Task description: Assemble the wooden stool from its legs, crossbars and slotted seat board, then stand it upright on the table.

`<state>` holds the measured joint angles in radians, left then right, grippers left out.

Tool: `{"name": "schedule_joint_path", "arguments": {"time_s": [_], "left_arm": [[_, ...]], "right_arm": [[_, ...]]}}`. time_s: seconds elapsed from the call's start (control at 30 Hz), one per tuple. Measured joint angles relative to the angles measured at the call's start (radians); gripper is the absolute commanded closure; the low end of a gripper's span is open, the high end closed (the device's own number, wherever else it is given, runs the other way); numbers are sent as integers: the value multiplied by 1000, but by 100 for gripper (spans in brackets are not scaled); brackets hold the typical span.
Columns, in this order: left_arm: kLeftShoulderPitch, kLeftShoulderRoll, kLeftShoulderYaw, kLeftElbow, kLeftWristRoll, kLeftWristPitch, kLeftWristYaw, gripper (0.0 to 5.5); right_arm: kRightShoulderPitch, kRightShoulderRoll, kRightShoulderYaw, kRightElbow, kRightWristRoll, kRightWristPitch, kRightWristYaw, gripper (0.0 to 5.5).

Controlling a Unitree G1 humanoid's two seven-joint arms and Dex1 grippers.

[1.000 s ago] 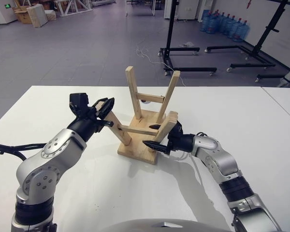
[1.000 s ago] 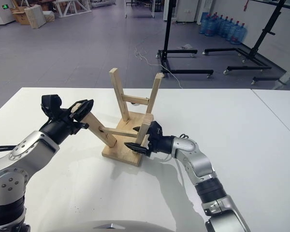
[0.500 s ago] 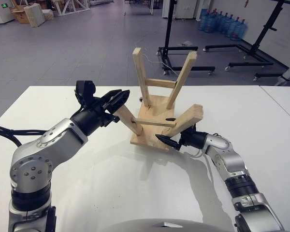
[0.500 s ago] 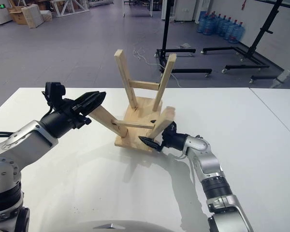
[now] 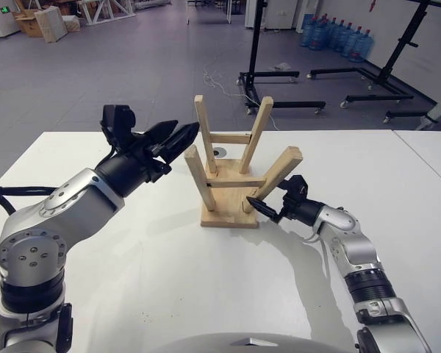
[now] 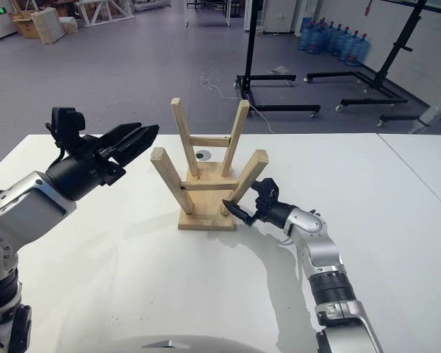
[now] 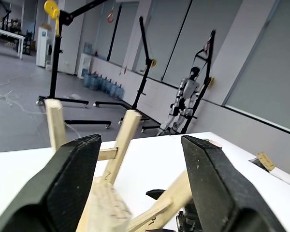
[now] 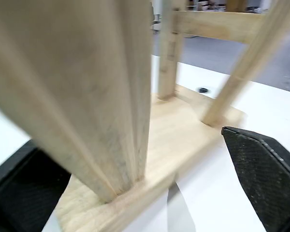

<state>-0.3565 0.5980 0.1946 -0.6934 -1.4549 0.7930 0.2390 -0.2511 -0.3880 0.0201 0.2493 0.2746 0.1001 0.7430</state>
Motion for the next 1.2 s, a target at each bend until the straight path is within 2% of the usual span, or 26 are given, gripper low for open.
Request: {"name": "schedule_joint_path", "arguments": {"time_s": [0.4, 0.5, 0.6, 0.7, 0.8, 0.87, 1.03, 1.1, 1.2], "left_arm": [[52, -2, -1, -2, 83, -55, -78, 249], [80, -6, -5, -2, 113, -63, -85, 249], [127, -18, -3, -9, 134, -80, -88, 249], [140, -22, -2, -11, 155, -94, -93, 249], [140, -39, -9, -8, 197, -106, -102, 249], [141, -46, -27, -6, 223, -108, -111, 249], [140, -70, -58, -2, 279, -108, -126, 249], [139, -74, -62, -1, 287, -108, -131, 249], [139, -80, -63, -1, 292, -108, -145, 249]], "right_arm": [[24, -1, -88, 51, -115, -186, -218, 32], [21, 31, -169, -74, -44, -290, -257, 32], [-3, 29, -190, -220, 27, -296, -244, 32], [-78, -5, -196, -245, -71, -321, -303, 32], [-245, -66, -157, -247, -376, -370, -463, 32], [-327, -87, -91, -244, -541, -370, -520, 32], [-329, -125, 132, -131, -866, -375, -565, 32], [-295, -115, 198, -17, -907, -356, -566, 32], [-279, -74, 215, 14, -839, -275, -507, 32]]}}
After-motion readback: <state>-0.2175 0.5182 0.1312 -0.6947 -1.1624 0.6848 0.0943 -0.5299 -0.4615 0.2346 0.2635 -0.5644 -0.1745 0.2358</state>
